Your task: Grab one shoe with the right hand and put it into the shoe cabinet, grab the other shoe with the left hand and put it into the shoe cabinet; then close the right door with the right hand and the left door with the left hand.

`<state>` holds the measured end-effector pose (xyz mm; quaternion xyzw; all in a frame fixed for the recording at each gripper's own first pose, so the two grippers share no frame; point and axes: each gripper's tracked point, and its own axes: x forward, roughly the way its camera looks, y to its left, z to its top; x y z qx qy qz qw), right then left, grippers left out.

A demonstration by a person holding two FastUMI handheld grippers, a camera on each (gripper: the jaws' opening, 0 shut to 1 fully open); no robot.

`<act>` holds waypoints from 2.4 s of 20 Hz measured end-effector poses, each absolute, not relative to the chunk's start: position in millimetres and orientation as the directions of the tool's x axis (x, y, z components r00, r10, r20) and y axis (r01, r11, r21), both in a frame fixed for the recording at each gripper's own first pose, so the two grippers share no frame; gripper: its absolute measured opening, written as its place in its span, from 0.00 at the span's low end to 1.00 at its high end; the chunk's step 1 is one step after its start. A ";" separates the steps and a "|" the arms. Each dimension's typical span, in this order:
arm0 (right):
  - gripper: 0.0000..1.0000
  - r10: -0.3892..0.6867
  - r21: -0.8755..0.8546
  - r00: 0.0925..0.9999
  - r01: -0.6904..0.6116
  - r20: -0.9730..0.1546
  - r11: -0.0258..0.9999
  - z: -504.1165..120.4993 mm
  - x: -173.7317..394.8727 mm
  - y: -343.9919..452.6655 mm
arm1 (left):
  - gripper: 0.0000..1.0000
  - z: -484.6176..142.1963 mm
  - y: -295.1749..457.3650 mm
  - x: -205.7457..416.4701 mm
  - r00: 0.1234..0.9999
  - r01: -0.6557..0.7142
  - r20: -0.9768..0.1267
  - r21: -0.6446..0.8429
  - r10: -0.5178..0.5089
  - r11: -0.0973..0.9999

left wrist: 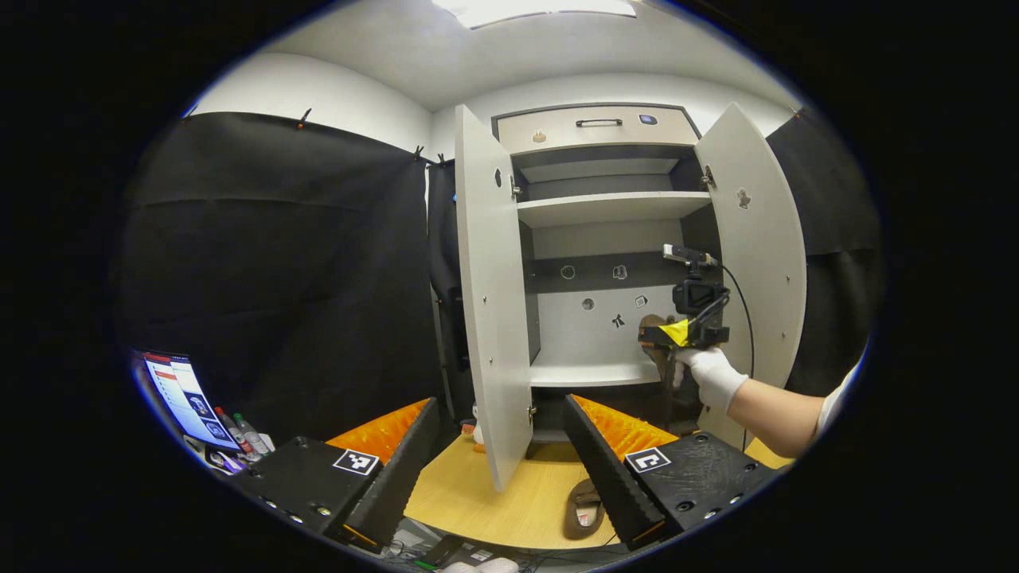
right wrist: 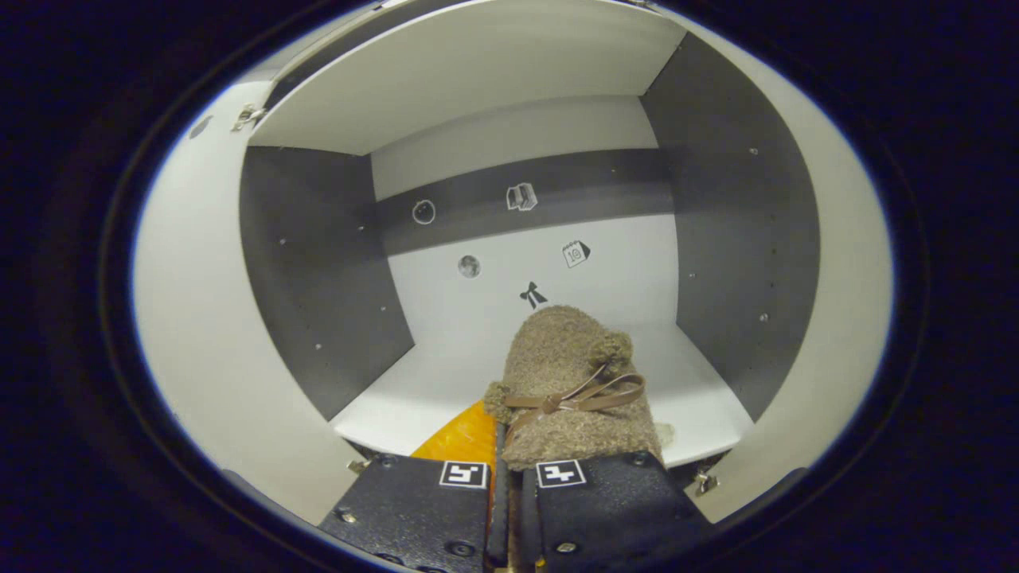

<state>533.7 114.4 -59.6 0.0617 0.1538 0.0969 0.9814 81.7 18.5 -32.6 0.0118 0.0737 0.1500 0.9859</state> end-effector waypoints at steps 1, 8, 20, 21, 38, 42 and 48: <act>0.10 0.191 0.144 0.936 -0.154 -0.297 0.977 -61.9 551.6 114.9 | 0.96 -33.4 19.2 82.0 0.942 -0.299 -0.144 0.047 0.302 0.953; 0.10 0.090 0.132 0.866 -0.027 -0.492 0.991 -96.7 633.3 105.2 | 0.96 -35.7 14.7 80.7 0.936 -0.310 -0.147 0.078 0.319 0.947; 0.39 0.136 0.168 0.756 -0.035 -0.641 0.985 -126.3 627.8 112.3 | 0.96 -30.6 15.1 80.4 0.935 -0.323 -0.131 0.061 0.328 0.944; 0.51 0.153 0.179 0.762 -0.050 -0.629 0.983 -120.8 621.7 115.7 | 0.96 -30.4 13.5 80.0 0.936 -0.320 -0.132 0.062 0.326 0.945; 0.98 0.246 0.114 0.943 -0.225 -0.225 0.968 -31.8 451.2 103.6 | 0.96 -29.9 11.2 75.4 0.938 -0.318 -0.115 0.099 0.328 0.943; 0.99 0.299 0.120 0.947 -0.286 -0.116 0.951 -3.1 386.9 100.5 | 0.96 -33.6 12.6 78.6 0.951 -0.278 -0.115 0.090 0.287 0.956; 0.99 0.224 0.115 0.975 -0.221 -0.013 0.969 19.5 290.7 59.1 | 0.96 -45.3 20.3 91.9 0.986 -0.130 -0.096 0.059 0.135 0.990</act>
